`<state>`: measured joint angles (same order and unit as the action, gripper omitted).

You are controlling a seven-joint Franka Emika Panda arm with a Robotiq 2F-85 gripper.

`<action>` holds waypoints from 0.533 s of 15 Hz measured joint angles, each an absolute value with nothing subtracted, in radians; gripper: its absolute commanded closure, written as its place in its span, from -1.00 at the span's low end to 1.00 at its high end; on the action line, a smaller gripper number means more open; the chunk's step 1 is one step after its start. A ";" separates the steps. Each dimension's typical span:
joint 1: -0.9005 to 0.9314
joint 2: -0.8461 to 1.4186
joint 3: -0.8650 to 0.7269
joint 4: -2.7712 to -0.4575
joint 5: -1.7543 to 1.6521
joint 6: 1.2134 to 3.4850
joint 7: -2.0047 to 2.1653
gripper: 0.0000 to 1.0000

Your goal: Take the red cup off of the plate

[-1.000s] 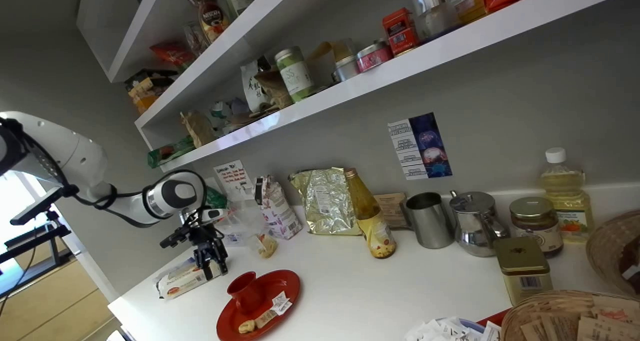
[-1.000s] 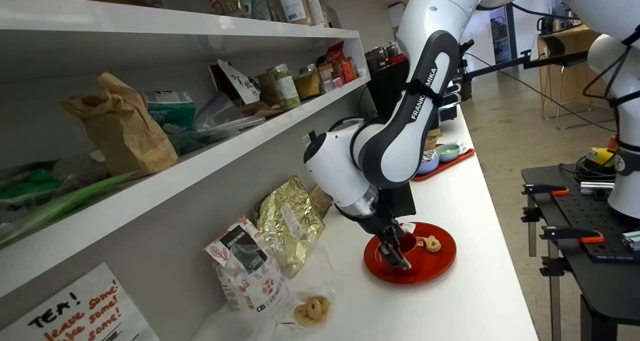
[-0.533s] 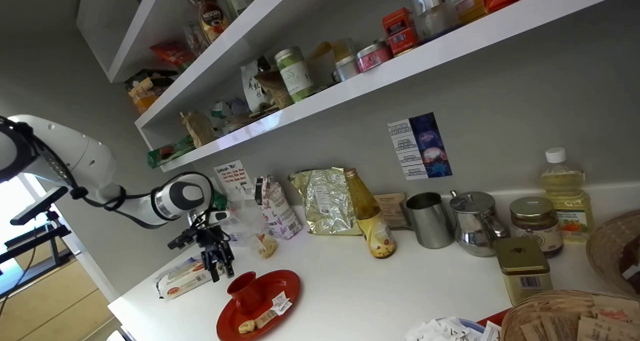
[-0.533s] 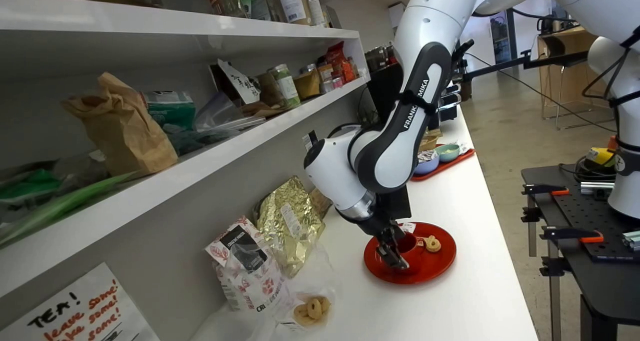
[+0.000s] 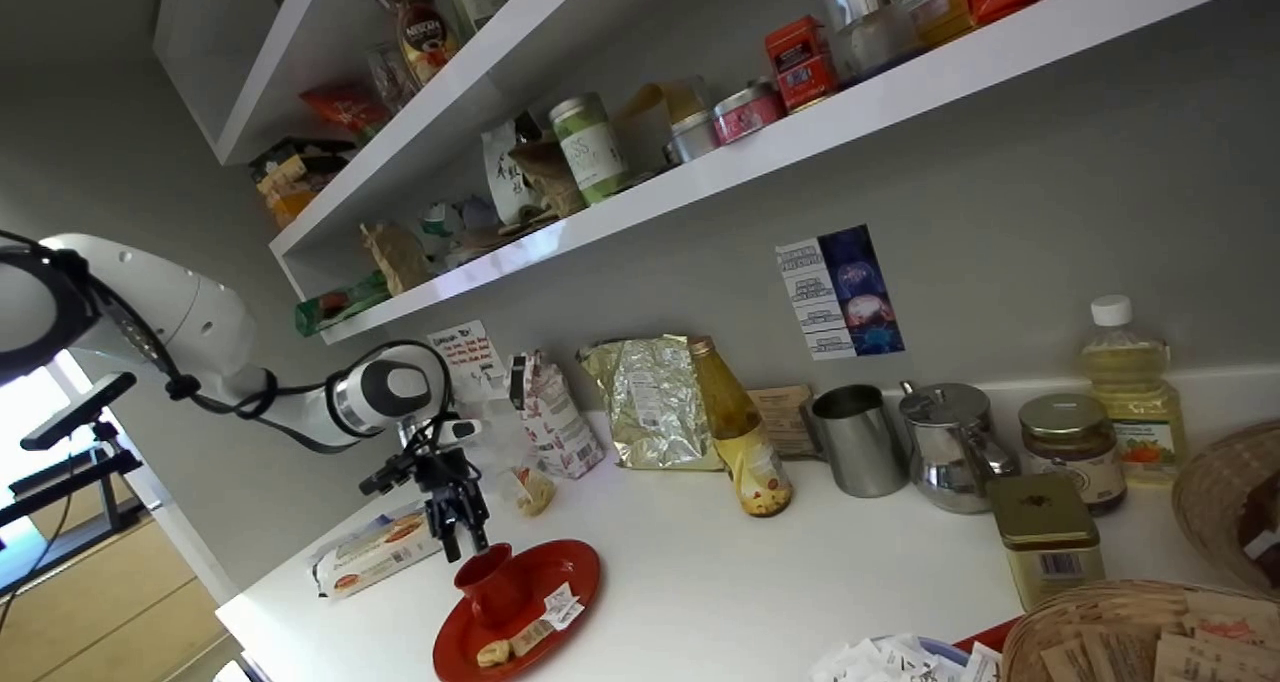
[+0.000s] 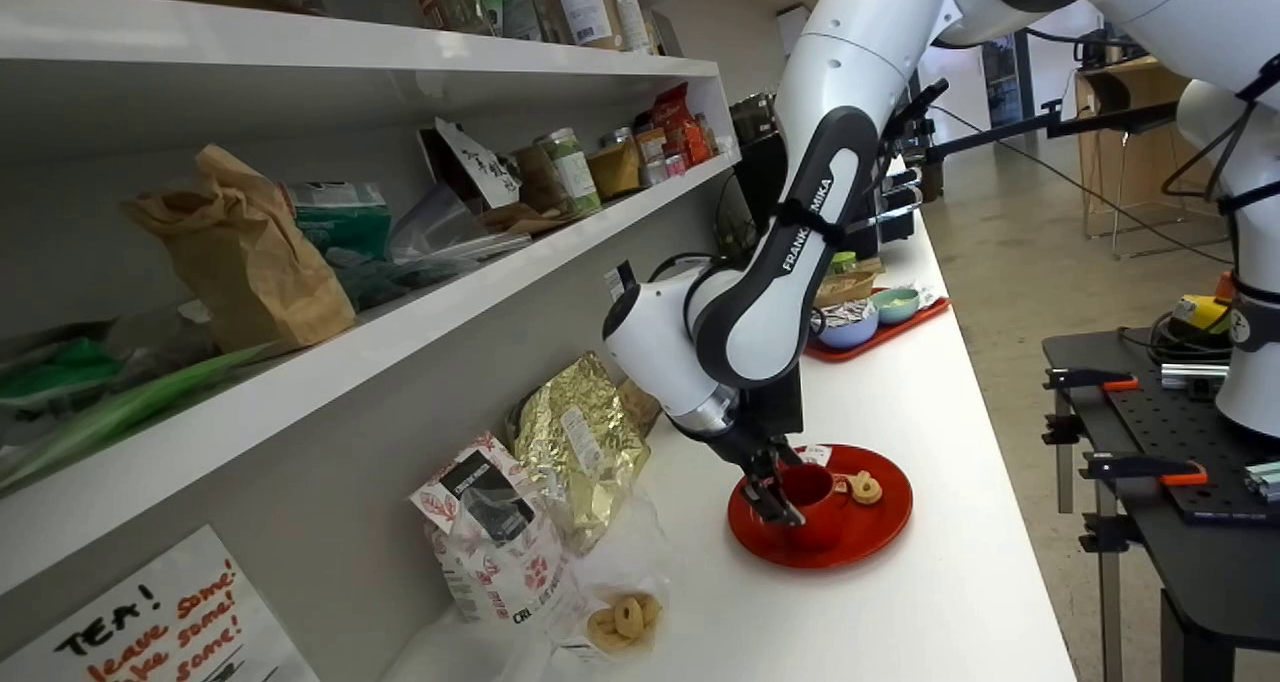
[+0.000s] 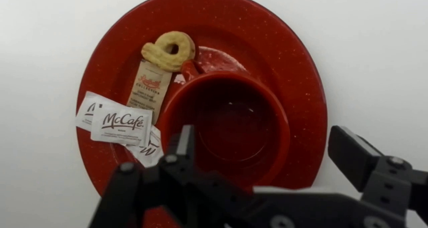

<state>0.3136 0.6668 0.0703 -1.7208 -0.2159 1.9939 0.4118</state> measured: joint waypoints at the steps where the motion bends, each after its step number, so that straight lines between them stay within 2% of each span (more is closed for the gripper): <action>1: 0.313 0.673 0.070 -1.715 -0.216 1.990 0.412 -1.00; 8: 0.314 0.715 0.070 -1.688 -0.202 1.983 0.412 -1.00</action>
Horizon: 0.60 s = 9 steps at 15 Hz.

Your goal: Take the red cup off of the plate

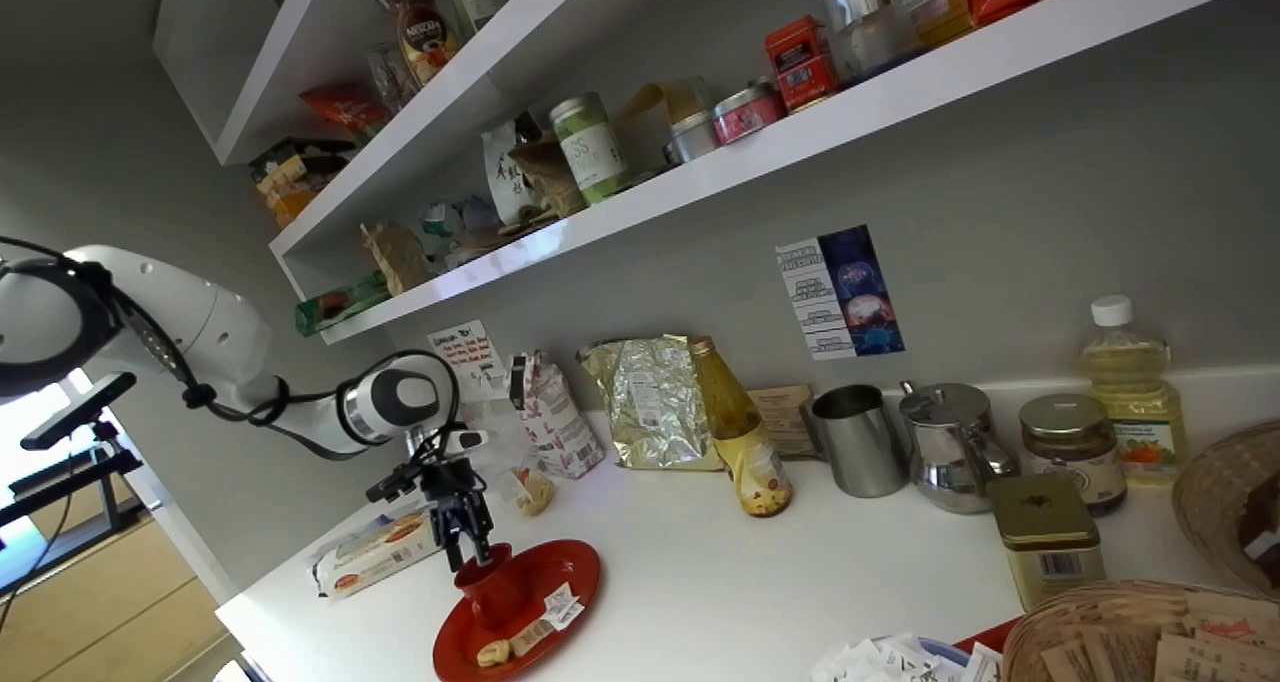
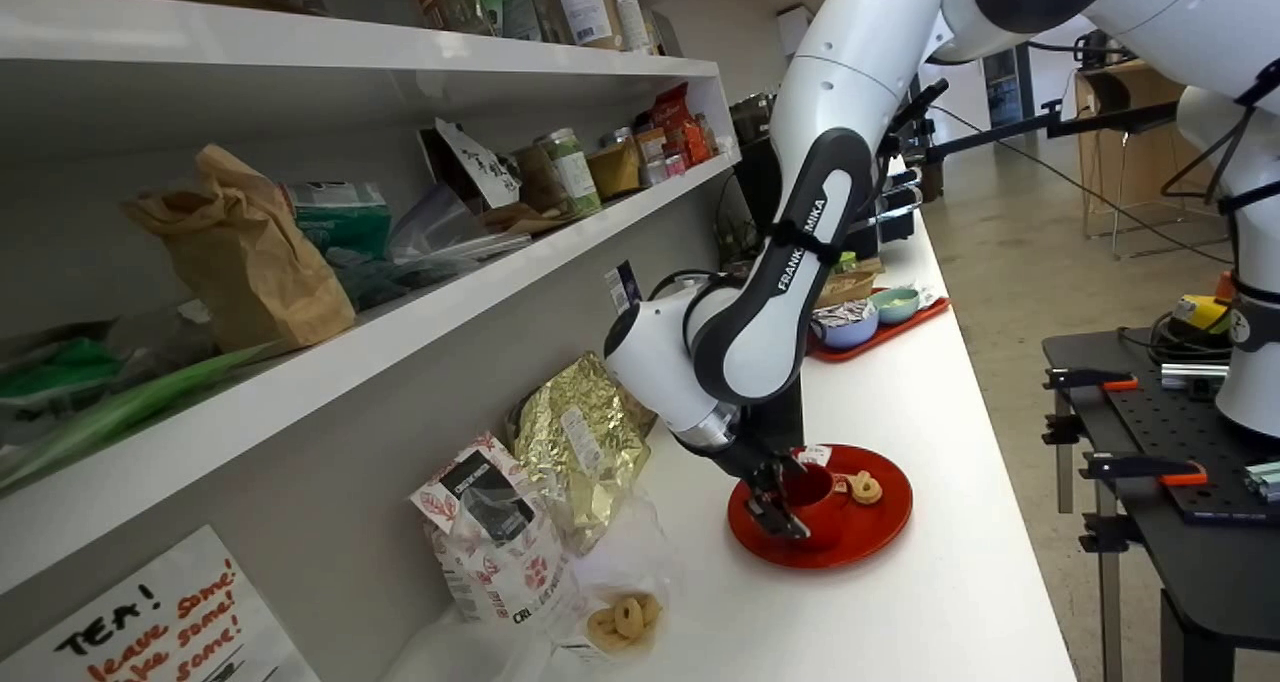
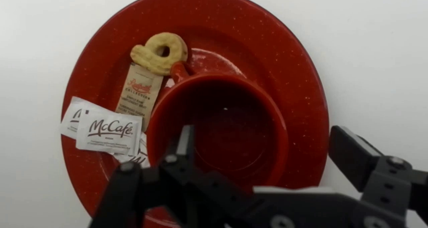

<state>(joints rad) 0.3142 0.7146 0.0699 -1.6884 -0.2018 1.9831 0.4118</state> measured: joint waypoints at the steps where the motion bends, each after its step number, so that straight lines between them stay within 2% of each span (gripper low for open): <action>1: 0.314 0.718 0.070 -1.687 -0.198 1.983 0.412 -1.00; 2: 0.314 0.720 0.070 -1.687 -0.194 1.983 0.412 -1.00; 3: 0.314 0.723 0.070 -1.687 -0.189 1.982 0.410 -0.50; 5: 0.315 0.729 0.070 -1.686 -0.184 1.982 0.402 -0.34; 9: 0.316 0.736 0.070 -1.686 -0.184 1.982 0.382 0.28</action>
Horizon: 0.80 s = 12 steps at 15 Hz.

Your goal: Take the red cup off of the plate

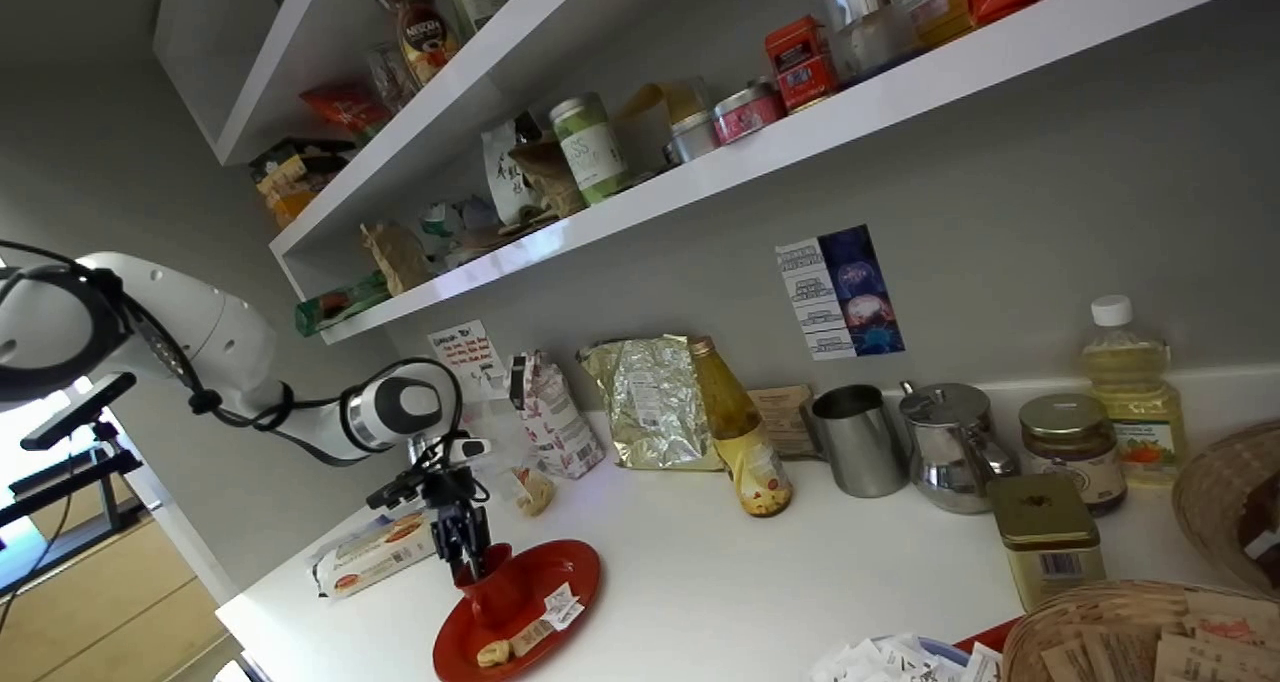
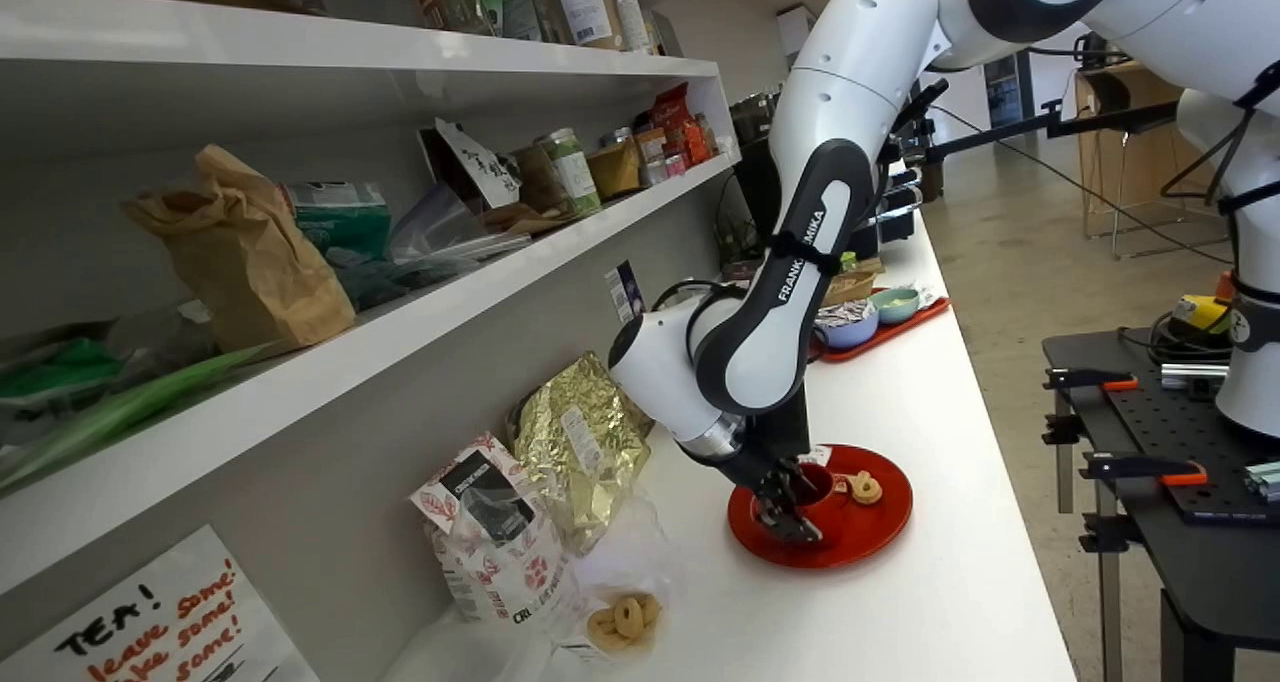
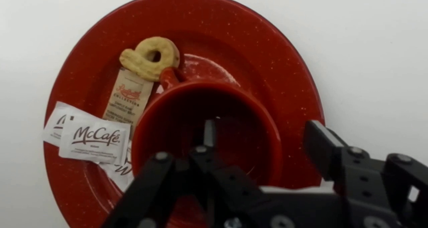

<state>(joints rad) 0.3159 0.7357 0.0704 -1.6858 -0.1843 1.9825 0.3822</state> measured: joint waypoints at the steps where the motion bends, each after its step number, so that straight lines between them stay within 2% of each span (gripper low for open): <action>1: 0.316 0.736 0.070 -1.686 -0.184 1.982 0.377 0.43; 5: 0.316 0.736 0.070 -1.685 -0.184 1.982 0.364 1.00; 12: 0.368 0.703 0.060 -1.686 -0.315 1.991 0.362 0.96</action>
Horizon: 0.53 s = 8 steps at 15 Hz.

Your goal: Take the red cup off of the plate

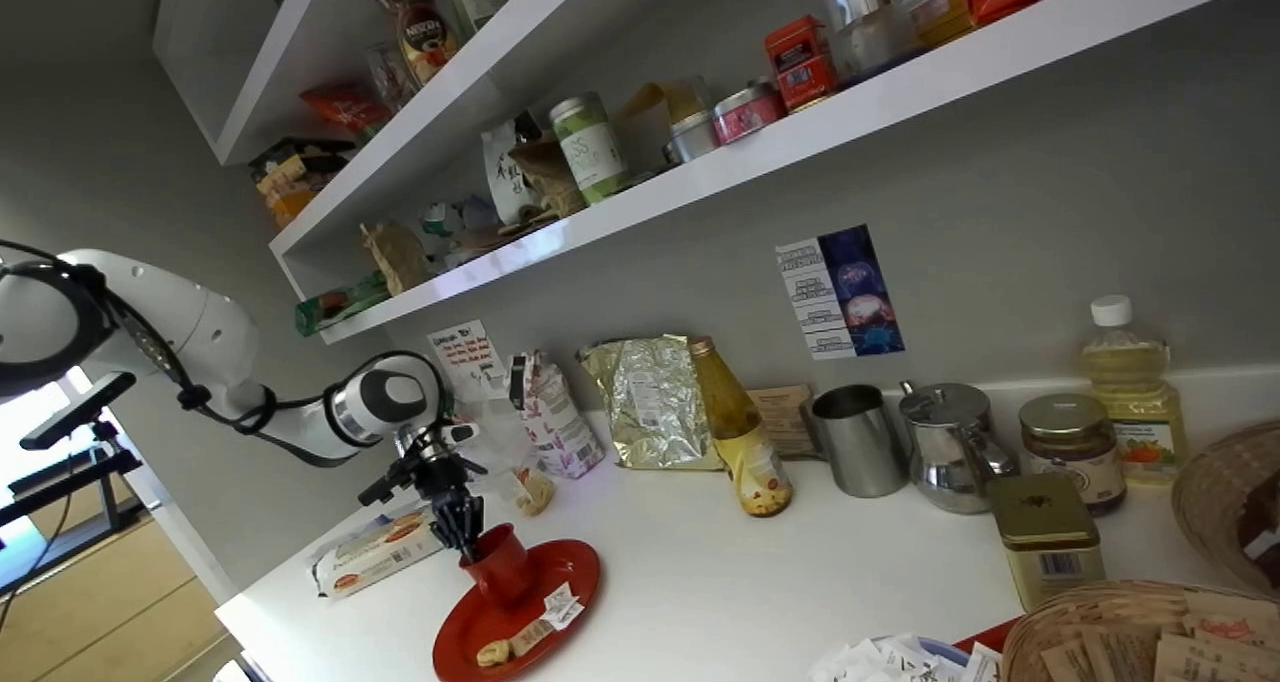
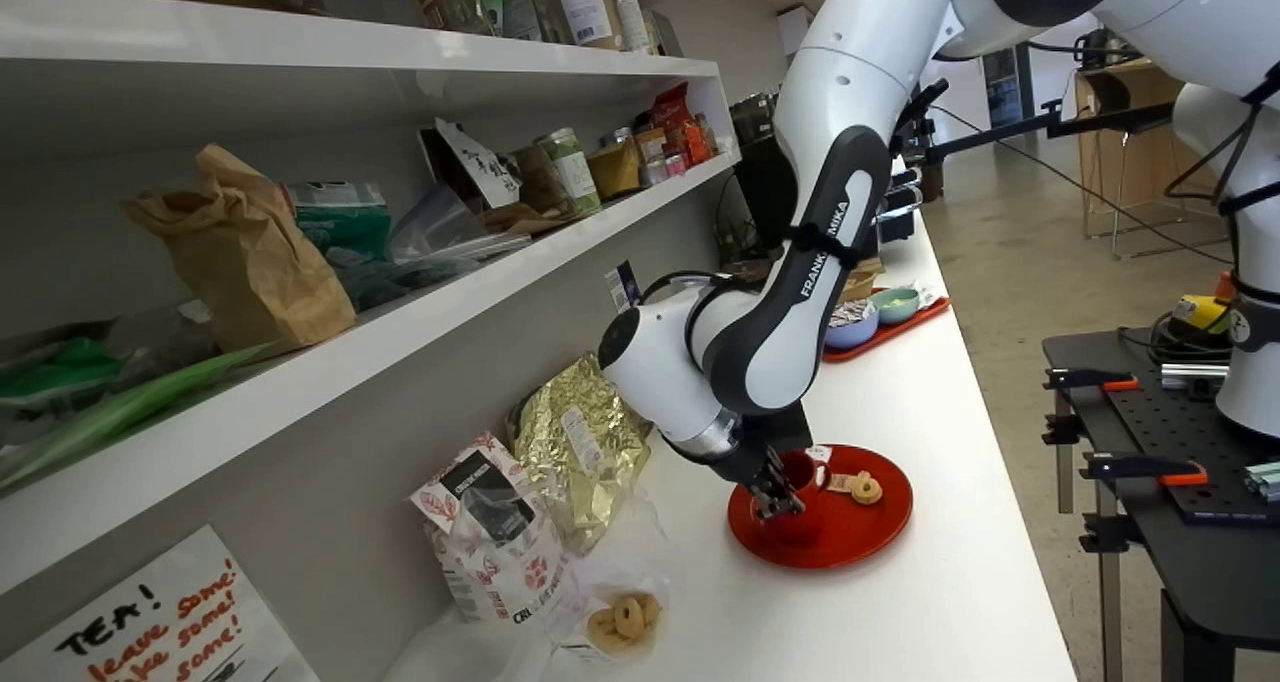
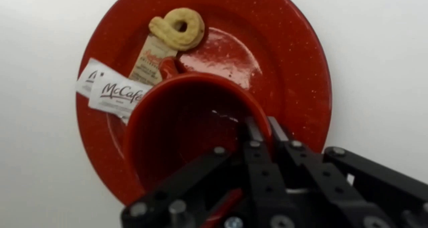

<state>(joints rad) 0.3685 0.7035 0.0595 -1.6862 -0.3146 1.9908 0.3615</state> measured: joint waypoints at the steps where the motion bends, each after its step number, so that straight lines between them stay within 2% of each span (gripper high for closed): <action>1: 0.387 0.678 0.058 -1.689 -0.352 1.989 0.363 0.96; 8: 0.416 0.377 0.049 -1.736 -0.602 1.975 0.362 0.96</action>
<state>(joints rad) 0.4159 0.3766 0.0487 -1.7363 -0.6020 1.9749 0.3615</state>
